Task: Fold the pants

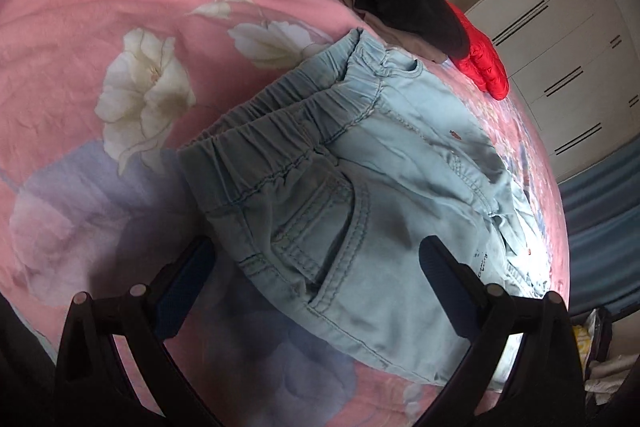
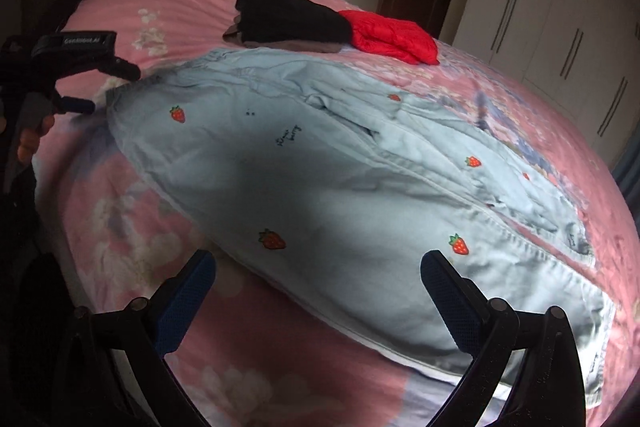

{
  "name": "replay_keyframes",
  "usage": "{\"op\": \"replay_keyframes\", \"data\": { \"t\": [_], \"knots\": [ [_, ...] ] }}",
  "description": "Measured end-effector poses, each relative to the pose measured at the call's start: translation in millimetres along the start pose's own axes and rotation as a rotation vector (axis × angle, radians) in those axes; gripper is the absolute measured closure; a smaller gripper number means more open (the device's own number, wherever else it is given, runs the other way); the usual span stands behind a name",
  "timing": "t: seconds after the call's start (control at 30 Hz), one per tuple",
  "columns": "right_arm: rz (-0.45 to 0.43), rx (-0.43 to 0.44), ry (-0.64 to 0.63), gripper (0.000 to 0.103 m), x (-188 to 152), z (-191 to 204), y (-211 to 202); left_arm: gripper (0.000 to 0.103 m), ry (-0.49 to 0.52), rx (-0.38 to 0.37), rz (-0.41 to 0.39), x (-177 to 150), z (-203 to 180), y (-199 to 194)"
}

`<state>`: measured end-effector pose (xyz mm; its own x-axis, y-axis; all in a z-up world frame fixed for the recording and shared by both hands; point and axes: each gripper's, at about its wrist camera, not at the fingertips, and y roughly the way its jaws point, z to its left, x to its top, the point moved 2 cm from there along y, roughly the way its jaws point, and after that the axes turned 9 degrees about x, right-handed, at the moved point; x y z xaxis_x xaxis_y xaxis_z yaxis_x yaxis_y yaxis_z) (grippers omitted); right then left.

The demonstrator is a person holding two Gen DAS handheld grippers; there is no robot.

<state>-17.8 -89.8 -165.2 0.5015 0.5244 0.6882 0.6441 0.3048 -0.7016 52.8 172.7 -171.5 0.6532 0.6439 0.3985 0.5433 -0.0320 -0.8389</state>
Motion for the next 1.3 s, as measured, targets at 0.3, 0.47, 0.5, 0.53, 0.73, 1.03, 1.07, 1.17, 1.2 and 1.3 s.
{"op": "replay_keyframes", "data": {
  "t": [0.3, 0.47, 0.5, 0.53, 0.73, 1.03, 1.07, 1.17, 1.2, 1.3],
  "knots": [
    [-0.027, -0.127, -0.235, 0.056, 3, 34, 17, 0.058, -0.016, 0.040, -0.017, 26, -7, 8],
    [-0.006, -0.108, -0.196, 0.095, 8, 36, 19, 0.074, -0.007, 0.014, -0.023, 22, -4, -8],
    [-0.006, -0.107, -0.197, 0.097, 9, 36, 14, 0.074, -0.002, 0.018, -0.030, 21, -4, -10],
    [-0.012, -0.108, -0.201, 0.097, 10, 38, 9, 0.074, 0.003, 0.022, -0.030, 19, -3, -12],
    [0.014, -0.041, -0.191, 0.097, -1, 43, -1, 0.059, 0.070, 0.095, -0.011, 9, 1, -11],
    [-0.067, 0.211, 0.092, 0.068, 13, 2, -38, 0.039, 0.329, 0.198, -0.249, 5, -32, -70],
    [-0.090, 0.231, 0.146, 0.063, 17, -7, -41, 0.034, 0.375, 0.178, -0.259, 1, -45, -69],
    [-0.102, 0.192, 0.268, 0.062, 25, -32, -33, 0.031, 0.499, 0.125, -0.241, -16, -84, -52],
    [-0.094, 0.154, 0.284, 0.062, 25, -40, -27, 0.031, 0.539, 0.127, -0.230, -25, -95, -44],
    [0.000, 0.073, 0.342, 0.062, 13, -59, -3, 0.031, 0.643, 0.155, -0.159, -46, -113, -11]
  ]
}}
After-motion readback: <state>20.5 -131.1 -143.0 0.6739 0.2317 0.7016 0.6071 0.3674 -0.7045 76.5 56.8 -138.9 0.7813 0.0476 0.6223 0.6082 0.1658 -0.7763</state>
